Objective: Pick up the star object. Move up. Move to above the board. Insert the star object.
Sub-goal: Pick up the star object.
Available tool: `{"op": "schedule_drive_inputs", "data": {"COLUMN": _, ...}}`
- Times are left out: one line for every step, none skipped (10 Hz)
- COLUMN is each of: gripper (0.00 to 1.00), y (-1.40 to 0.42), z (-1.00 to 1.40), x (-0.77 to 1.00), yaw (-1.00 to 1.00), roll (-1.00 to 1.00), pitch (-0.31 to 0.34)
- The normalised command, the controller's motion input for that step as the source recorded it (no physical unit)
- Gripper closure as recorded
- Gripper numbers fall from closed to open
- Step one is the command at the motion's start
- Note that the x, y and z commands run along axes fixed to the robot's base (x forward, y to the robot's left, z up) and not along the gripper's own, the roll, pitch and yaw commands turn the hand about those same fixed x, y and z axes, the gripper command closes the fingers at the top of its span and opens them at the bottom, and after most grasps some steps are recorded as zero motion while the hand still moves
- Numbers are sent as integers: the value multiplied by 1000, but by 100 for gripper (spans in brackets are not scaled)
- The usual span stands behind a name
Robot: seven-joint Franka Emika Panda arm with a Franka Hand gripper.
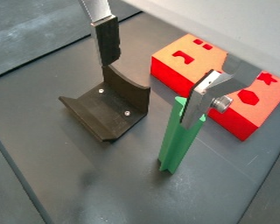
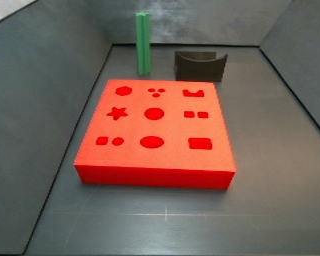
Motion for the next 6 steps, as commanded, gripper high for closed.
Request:
{"op": "schedule_drive_inputs", "data": {"gripper": 0, "y": -3, "z": 0, "x": 77, "yaw": 0, "roll": 0, "pitch": 0}}
{"op": "schedule_drive_inputs", "data": {"gripper": 0, "y": -214, "z": -177, "x": 49, "yaw": 63, "roll": 26, "pitch": 0}}
{"op": "schedule_drive_inputs", "data": {"gripper": 0, "y": -489, "z": -357, "x": 0, "yaw": 551, "roll": 57, "pitch": 0}}
{"op": "schedule_drive_inputs", "data": {"gripper": 0, "y": -243, "z": -371, "x": -63, "yaw": 977, "roll": 46, "pitch": -27}}
{"op": "schedule_drive_inputs", "data": {"gripper": 0, "y": -209, "z": -474, "x": -137, "yaw": 883, "roll": 14, "pitch": -80}}
{"op": "schedule_drive_inputs", "data": {"gripper": 0, "y": -111, "z": -540, "x": -454, "yaw": 317, "roll": 11, "pitch": -154}}
